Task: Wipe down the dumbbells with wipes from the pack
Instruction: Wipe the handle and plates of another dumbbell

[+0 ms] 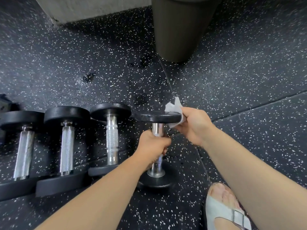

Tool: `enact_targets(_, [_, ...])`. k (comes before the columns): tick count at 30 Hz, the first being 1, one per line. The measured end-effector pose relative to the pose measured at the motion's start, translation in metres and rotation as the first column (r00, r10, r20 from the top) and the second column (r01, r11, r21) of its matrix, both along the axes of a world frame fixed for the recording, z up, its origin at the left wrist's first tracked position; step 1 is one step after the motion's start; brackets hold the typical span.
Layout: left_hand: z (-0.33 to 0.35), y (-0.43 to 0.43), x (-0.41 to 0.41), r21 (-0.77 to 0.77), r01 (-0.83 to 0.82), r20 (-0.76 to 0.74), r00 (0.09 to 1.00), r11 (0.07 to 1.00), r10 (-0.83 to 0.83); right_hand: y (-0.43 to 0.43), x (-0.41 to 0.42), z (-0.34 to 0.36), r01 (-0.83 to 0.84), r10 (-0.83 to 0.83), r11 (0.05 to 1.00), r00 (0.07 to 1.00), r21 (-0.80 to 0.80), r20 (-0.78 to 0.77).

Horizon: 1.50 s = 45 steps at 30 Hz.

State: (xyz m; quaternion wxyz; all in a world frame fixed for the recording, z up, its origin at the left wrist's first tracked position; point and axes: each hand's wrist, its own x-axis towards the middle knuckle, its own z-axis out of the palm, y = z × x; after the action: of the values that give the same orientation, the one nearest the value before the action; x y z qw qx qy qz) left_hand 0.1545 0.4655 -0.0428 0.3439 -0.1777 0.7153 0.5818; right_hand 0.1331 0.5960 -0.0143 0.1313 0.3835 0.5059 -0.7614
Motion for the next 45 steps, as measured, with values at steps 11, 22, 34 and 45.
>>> enact_targets(11, [0.004,0.005,0.005,0.044,0.195,-0.008,0.981,0.98,-0.194,0.019,-0.025,0.013,-0.548,0.516,0.82,0.833,0.165,0.201])
enact_targets(22, [0.002,0.006,0.0,0.048,0.209,-0.006,0.978,0.977,-0.209,0.006,-0.036,0.025,-0.739,0.764,0.514,0.625,0.436,0.159])
enact_targets(34, [0.0,0.008,0.003,0.052,0.265,-0.028,0.964,0.963,-0.263,0.002,-0.018,0.061,-0.705,0.823,0.516,0.566,0.487,-0.052])
enact_targets(45, [0.002,0.01,-0.002,0.076,0.213,-0.017,0.977,0.974,-0.212,0.035,0.029,0.066,-0.637,0.768,0.633,0.587,0.44,-0.257])
